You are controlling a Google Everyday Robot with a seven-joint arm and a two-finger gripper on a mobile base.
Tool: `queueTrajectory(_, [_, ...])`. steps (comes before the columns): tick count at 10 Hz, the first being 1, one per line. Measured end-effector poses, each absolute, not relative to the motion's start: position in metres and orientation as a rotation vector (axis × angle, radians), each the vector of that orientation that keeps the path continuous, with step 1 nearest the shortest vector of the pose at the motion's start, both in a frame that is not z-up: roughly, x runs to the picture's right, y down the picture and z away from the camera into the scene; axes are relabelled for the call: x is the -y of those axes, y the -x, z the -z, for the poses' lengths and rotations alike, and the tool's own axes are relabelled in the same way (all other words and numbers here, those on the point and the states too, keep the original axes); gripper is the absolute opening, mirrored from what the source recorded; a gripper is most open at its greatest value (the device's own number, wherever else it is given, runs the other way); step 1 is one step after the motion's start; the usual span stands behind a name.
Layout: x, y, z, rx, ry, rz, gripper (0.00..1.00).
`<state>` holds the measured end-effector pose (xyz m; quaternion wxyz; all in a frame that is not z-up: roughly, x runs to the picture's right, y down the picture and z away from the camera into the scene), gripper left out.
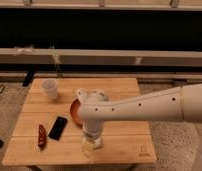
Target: Place the white sponge in the ceramic cup
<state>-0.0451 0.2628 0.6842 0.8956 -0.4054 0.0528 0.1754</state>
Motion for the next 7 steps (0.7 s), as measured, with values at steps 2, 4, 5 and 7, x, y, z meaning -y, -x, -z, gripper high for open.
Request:
queueTrajectory(2, [-0.2644,0.046,-0.6844,-0.112,0.843,-0.361,0.8])
queueTrajectory(4, [-0.2647,0.0467,-0.6842,-0.111,0.844,-0.36,0.8])
queueTrajectory(5, [-0.2644,0.046,-0.6845,-0.112,0.843,-0.363,0.8])
queueTrajectory(7, [-0.2619,0.0507,-0.6921,-0.109,0.824,-0.37,0.8])
